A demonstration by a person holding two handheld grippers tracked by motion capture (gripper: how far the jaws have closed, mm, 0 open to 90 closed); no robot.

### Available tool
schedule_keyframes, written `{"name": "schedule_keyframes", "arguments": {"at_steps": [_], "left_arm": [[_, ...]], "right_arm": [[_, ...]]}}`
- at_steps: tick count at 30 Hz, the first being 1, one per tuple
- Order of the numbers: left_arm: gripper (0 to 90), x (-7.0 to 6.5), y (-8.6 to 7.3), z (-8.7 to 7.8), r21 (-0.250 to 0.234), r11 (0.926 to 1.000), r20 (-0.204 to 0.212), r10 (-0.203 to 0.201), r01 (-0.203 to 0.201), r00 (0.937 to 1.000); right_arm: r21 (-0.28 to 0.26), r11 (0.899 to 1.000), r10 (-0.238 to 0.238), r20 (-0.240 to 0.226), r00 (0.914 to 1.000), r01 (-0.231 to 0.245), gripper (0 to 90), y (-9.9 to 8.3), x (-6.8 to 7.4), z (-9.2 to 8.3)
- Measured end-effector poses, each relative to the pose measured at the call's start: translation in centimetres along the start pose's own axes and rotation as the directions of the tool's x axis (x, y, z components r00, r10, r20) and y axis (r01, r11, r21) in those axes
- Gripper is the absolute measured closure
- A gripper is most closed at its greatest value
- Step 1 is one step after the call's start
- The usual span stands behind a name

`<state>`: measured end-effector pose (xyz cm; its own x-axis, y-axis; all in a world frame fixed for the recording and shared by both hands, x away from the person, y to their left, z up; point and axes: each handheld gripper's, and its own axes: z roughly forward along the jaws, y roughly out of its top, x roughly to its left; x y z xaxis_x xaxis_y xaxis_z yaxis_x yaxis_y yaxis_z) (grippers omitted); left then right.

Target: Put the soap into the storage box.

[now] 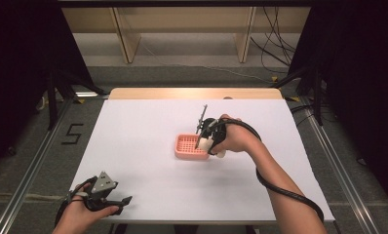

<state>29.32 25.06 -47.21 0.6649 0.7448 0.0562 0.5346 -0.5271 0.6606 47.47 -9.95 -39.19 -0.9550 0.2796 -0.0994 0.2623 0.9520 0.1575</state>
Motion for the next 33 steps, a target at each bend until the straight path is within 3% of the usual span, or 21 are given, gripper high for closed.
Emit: {"name": "schedule_keyframes", "arguments": {"at_steps": [1,2,5,6,7,8,10,13,14,16,23,25,26,27,28,29,30,33], "left_arm": [[28.5,0.0,0.0,0.0,0.002,1.0000,-0.009,0.006,-0.006,0.9999],[28.5,0.0,0.0,0.0,0.003,1.0000,-0.003,0.005,-0.005,1.0000],[28.5,0.0,0.0,0.0,-0.005,1.0000,0.009,-0.003,0.003,1.0000],[28.5,0.0,0.0,0.0,-0.005,1.0000,0.009,-0.004,0.004,1.0000],[28.5,0.0,0.0,0.0,-0.005,1.0000,0.009,-0.003,0.003,1.0000],[28.5,0.0,0.0,-0.1,0.001,1.0000,0.009,0.003,-0.003,1.0000],[28.5,0.0,0.0,-0.1,-0.003,1.0000,0.010,-0.004,0.004,0.9999],[28.5,0.0,0.0,0.0,0.003,1.0000,-0.004,0.005,-0.005,1.0000],[28.5,0.0,0.0,0.0,0.006,1.0000,-0.002,0.008,-0.008,1.0000],[28.5,0.1,0.0,-0.2,0.004,1.0000,0.014,0.007,-0.007,0.9999],[28.5,-0.1,0.0,-0.1,-0.007,0.9999,0.006,-0.012,0.012,0.9999],[28.5,0.2,0.1,-0.1,-0.001,0.9995,0.000,0.033,-0.033,0.9995],[28.5,0.1,0.1,-0.1,-0.001,0.9996,0.001,0.027,-0.027,0.9996],[28.5,0.0,0.0,0.0,-0.006,1.0000,0.010,-0.004,0.004,0.9999],[28.5,-0.1,0.0,0.0,-0.013,0.9996,-0.002,-0.026,0.026,0.9997],[28.5,0.0,0.0,0.0,-0.014,0.9998,-0.003,-0.011,0.011,0.9999],[28.5,0.2,0.1,-0.1,-0.012,0.9996,0.008,0.025,-0.025,0.9997],[28.5,0.2,0.1,-0.2,-0.001,0.9995,0.008,0.031,-0.031,0.9995]], "right_arm": [[-0.006,1.000,-0.014,0.000,0.9999,0.014,50.6,0.1,-0.1,0.1],[0.008,1.000,0.013,0.004,0.9999,-0.013,50.6,0.2,0.1,-0.1],[0.006,1.000,0.012,0.004,0.9999,-0.012,50.6,0.3,0.1,-0.1],[0.004,1.000,0.009,0.003,1.0000,-0.009,50.5,0.3,0.0,-0.1],[-0.008,1.000,-0.023,0.003,0.9997,0.023,50.6,0.4,-0.3,0.0],[-0.003,1.000,-0.004,0.000,1.0000,0.004,50.6,0.4,-0.1,-0.1],[-0.008,1.000,-0.028,0.001,0.9996,0.028,50.6,0.6,-0.3,-0.1],[-0.006,1.000,-0.012,0.003,0.9999,0.012,50.6,0.7,-0.2,-0.1],[-0.013,0.999,-0.030,0.014,0.9995,0.030,50.6,0.8,-0.3,-0.1],[-0.013,0.999,-0.029,0.003,0.9996,0.029,50.6,0.9,-0.4,-0.1],[-0.015,1.000,-0.012,0.014,0.9998,0.012,50.6,1.3,-0.4,-0.3],[-0.018,0.999,-0.032,0.007,0.9995,0.032,50.6,1.4,-0.5,-0.3],[-0.019,1.000,-0.019,0.009,0.9998,0.019,50.6,1.6,-0.5,-0.4],[-0.019,1.000,-0.019,0.009,0.9998,0.019,50.6,1.6,-0.5,-0.4],[-0.018,0.999,-0.041,0.009,0.9991,0.041,50.6,1.7,-0.6,-0.4],[-0.016,1.000,-0.017,0.010,0.9998,0.018,50.5,1.7,-0.5,-0.4],[-0.021,0.999,-0.030,0.011,0.9995,0.031,50.6,1.8,-0.5,-0.3],[-0.018,1.000,-0.021,0.009,0.9997,0.021,50.6,2.0,-0.5,-0.4]]}}
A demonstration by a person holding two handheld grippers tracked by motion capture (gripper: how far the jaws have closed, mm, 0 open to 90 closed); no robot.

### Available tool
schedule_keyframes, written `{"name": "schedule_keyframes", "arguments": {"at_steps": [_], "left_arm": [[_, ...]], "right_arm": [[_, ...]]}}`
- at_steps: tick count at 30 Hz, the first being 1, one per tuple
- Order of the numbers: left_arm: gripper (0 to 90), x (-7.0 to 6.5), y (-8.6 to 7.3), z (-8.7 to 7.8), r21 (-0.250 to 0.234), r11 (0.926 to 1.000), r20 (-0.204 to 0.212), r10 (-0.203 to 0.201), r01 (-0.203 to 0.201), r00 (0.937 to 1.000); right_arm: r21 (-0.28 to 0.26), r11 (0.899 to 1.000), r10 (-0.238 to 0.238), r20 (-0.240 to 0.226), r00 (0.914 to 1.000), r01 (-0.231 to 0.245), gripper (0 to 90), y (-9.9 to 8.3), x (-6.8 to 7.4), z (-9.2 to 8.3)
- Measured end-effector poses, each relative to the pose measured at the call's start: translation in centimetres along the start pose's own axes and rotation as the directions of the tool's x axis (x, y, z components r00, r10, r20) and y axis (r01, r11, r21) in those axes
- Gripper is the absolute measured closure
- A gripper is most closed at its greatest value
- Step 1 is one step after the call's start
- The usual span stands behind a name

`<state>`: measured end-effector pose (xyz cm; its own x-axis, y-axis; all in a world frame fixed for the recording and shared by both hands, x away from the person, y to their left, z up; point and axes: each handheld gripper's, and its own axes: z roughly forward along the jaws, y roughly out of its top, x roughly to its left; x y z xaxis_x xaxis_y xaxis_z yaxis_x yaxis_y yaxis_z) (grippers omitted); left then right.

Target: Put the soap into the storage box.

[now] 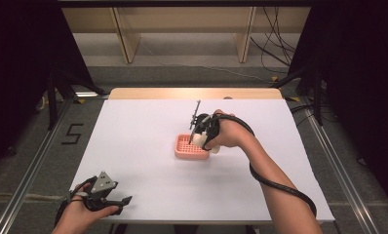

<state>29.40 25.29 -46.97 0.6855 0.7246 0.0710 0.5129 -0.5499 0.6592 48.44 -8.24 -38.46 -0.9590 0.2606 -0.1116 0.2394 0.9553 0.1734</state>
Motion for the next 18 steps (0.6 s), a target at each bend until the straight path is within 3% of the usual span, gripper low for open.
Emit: {"name": "schedule_keyframes", "arguments": {"at_steps": [2,4,7,8,18], "left_arm": [[28.5,0.00,0.00,0.04,-0.002,1.0000,0.001,0.001,-0.001,1.0000],[28.5,-0.01,0.00,0.02,0.000,1.0000,0.000,0.003,-0.003,1.0000],[28.5,-0.02,-0.01,0.05,-0.005,1.0000,-0.001,0.000,0.000,1.0000],[28.5,-0.02,0.00,0.04,-0.005,1.0000,0.001,0.001,-0.001,1.0000],[28.5,0.04,0.02,-0.02,0.000,1.0000,0.000,0.009,-0.009,1.0000]], "right_arm": [[-0.002,1.000,-0.008,0.004,1.0000,0.008,50.6,0.16,-0.06,-0.01],[-0.009,1.000,0.012,-0.002,0.9999,-0.012,50.6,0.32,0.00,-0.06],[-0.005,1.000,-0.014,-0.001,0.9999,0.014,50.6,0.43,-0.21,-0.02],[0.001,1.000,0.009,0.001,1.0000,-0.009,50.6,0.48,-0.06,-0.04],[-0.003,1.000,-0.027,0.001,0.9996,0.027,50.6,1.00,-0.41,0.11]]}}
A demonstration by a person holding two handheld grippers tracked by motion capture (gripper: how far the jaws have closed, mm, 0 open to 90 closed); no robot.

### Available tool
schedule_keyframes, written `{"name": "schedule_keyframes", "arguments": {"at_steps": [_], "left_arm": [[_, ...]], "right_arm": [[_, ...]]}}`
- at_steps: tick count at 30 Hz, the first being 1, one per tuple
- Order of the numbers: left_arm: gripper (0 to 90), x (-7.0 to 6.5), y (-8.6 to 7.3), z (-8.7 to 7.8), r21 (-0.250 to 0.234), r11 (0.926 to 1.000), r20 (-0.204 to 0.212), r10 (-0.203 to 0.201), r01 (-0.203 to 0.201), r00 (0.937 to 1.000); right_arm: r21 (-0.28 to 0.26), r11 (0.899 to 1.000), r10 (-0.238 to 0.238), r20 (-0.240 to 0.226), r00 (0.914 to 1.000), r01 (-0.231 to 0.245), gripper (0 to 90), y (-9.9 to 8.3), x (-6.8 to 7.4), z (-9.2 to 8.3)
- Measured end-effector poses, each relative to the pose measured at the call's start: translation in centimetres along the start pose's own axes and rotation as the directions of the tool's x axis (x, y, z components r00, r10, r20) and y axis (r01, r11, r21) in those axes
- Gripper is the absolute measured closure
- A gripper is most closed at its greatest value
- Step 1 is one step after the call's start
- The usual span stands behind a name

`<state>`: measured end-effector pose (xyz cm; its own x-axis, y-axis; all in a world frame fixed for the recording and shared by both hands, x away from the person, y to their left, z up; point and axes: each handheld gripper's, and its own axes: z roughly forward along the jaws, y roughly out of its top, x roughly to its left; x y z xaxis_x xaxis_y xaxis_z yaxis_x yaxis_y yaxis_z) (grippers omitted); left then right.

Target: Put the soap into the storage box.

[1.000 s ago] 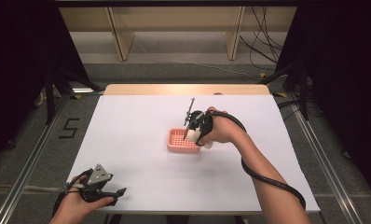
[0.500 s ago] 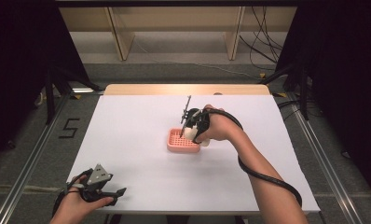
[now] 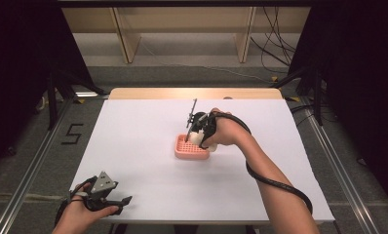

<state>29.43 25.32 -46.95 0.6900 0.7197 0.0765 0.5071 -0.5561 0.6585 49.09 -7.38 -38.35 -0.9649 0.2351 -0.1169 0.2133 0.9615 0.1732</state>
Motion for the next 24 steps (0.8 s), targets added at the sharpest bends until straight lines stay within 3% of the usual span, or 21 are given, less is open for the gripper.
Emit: {"name": "schedule_keyframes", "arguments": {"at_steps": [8,14,17,19,24], "left_arm": [[28.5,-0.1,0.0,0.0,-0.001,1.0000,0.000,-0.003,0.003,1.0000],[28.5,0.0,0.0,0.0,-0.002,1.0000,-0.001,0.000,0.000,1.0000],[28.5,-0.1,0.0,0.0,-0.002,1.0000,0.000,-0.003,0.003,1.0000],[28.5,-0.1,0.0,0.0,-0.003,1.0000,0.000,-0.002,0.002,1.0000],[28.5,-0.1,0.0,0.0,-0.002,1.0000,0.000,-0.001,0.001,1.0000]], "right_arm": [[0.006,1.000,-0.005,0.005,1.0000,0.005,50.6,0.4,-0.1,0.1],[0.000,1.000,0.019,0.000,0.9998,-0.019,50.6,0.8,0.0,0.3],[-0.008,1.000,-0.014,0.002,0.9999,0.014,50.6,1.2,-0.2,0.4],[0.001,1.000,0.010,0.004,0.9999,-0.010,50.6,1.3,0.0,0.4],[-0.004,1.000,-0.005,-0.001,1.0000,0.005,50.5,1.6,-0.2,0.5]]}}
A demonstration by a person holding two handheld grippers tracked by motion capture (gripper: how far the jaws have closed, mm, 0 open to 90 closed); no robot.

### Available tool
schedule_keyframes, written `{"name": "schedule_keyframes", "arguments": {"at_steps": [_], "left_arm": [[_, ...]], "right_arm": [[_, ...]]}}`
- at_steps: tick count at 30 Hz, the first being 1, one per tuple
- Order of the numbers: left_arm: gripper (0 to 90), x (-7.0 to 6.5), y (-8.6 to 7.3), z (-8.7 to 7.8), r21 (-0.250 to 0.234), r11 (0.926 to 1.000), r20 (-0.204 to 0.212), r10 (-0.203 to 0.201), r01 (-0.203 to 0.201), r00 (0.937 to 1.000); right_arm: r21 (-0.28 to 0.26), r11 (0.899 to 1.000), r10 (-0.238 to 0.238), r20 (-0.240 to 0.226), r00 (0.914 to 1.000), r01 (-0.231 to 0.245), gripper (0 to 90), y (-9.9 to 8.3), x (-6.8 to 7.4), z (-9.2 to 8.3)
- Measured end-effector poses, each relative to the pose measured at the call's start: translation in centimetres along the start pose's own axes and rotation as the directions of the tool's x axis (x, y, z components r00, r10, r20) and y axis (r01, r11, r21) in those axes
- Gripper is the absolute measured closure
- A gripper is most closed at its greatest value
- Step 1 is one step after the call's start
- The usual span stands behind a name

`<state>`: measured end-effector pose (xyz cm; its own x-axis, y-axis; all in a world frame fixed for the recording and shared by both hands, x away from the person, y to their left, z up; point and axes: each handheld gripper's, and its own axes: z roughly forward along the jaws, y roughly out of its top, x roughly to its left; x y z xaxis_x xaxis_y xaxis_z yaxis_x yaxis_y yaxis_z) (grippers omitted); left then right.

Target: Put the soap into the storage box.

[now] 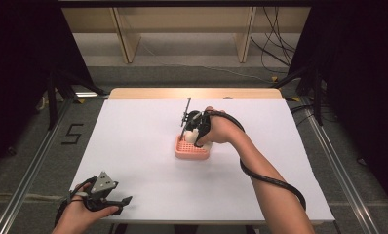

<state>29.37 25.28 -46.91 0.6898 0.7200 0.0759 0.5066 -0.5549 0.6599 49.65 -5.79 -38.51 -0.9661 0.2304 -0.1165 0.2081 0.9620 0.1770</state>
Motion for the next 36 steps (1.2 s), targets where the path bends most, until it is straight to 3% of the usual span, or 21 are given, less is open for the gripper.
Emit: {"name": "schedule_keyframes", "arguments": {"at_steps": [1,4,6,7,9,10,12,15,17,19,21,25,27,28,29,30,35,36], "left_arm": [[28.5,0.0,0.0,0.0,-0.003,1.0000,-0.001,-0.003,0.003,1.0000],[28.5,0.0,0.0,0.0,-0.001,1.0000,0.000,0.000,0.000,1.0000],[28.5,0.0,0.0,0.0,0.002,1.0000,0.000,0.003,-0.003,1.0000],[28.5,0.0,0.0,0.0,0.000,1.0000,-0.001,-0.002,0.002,1.0000],[28.5,-0.2,0.0,0.0,0.001,0.9996,0.005,-0.028,0.028,0.9996],[28.5,-0.2,0.0,0.0,0.001,0.9996,0.005,-0.027,0.027,0.9996],[28.5,-0.2,0.0,0.0,0.001,0.9997,0.005,-0.026,0.026,0.9996],[28.5,-0.2,0.0,0.0,0.001,0.9997,0.005,-0.026,0.026,0.9997],[28.5,-0.2,0.0,0.1,-0.003,0.9995,0.008,-0.033,0.033,0.9994],[28.5,-0.2,0.0,0.0,-0.005,0.9995,0.006,-0.032,0.032,0.9995],[28.5,-0.2,0.0,0.0,-0.005,0.9995,0.006,-0.032,0.032,0.9995],[28.5,-0.2,0.0,0.0,0.000,0.9997,0.006,-0.025,0.025,0.9997],[28.5,-0.2,0.0,0.0,-0.001,0.9997,0.006,-0.025,0.025,0.9997],[28.5,-0.2,0.0,0.0,0.000,0.9997,0.007,-0.025,0.025,0.9997],[28.5,-0.2,0.0,0.0,0.000,0.9997,0.007,-0.025,0.025,0.9997],[28.5,-0.4,-0.1,0.2,-0.015,0.9987,0.000,-0.049,0.049,0.9988],[28.5,-0.2,0.0,0.0,0.000,0.9997,0.007,-0.025,0.025,0.9997],[28.5,-0.2,0.0,0.0,0.000,0.9997,0.007,-0.026,0.026,0.9996]], "right_arm": [[-0.004,1.000,-0.017,0.010,0.9998,0.017,50.6,0.1,-0.1,0.0],[0.005,1.000,-0.002,0.004,1.0000,0.002,50.6,0.2,0.1,0.1],[-0.008,0.999,-0.031,-0.002,0.9995,0.031,50.5,0.3,-0.1,0.2],[0.005,1.000,0.004,-0.001,1.0000,-0.004,50.6,0.3,0.1,0.2],[0.007,1.000,0.008,0.003,1.0000,-0.008,50.6,0.4,0.1,0.3],[-0.003,1.000,-0.016,0.005,0.9999,0.016,50.6,0.4,-0.1,0.3],[0.009,1.000,0.004,0.005,1.0000,-0.004,50.6,0.5,0.1,0.3],[-0.005,1.000,-0.021,0.002,0.9998,0.021,50.5,0.6,-0.1,0.4],[0.008,1.000,0.000,0.010,1.0000,0.000,50.6,0.8,0.1,0.4],[-0.006,1.000,-0.018,0.007,0.9998,0.018,50.6,0.8,0.0,0.5],[0.006,1.000,-0.003,-0.001,1.0000,0.003,50.6,0.9,0.0,0.6],[0.000,0.999,-0.034,0.002,0.9994,0.034,50.5,1.1,-0.2,1.0],[0.005,1.000,-0.009,0.000,1.0000,0.009,50.5,1.1,-0.1,1.1],[-0.001,0.999,-0.038,0.002,0.9993,0.038,50.5,1.2,-0.3,1.3],[0.008,1.000,0.013,-0.001,0.9999,-0.013,50.5,1.2,0.0,1.3],[0.011,1.000,0.001,-0.003,1.0000,-0.001,50.5,1.2,-0.1,1.4],[0.007,1.000,-0.018,-0.002,0.9998,0.018,50.5,1.2,-0.3,2.1],[0.011,1.000,0.000,-0.002,1.0000,0.000,50.5,1.2,-0.2,2.3]]}}
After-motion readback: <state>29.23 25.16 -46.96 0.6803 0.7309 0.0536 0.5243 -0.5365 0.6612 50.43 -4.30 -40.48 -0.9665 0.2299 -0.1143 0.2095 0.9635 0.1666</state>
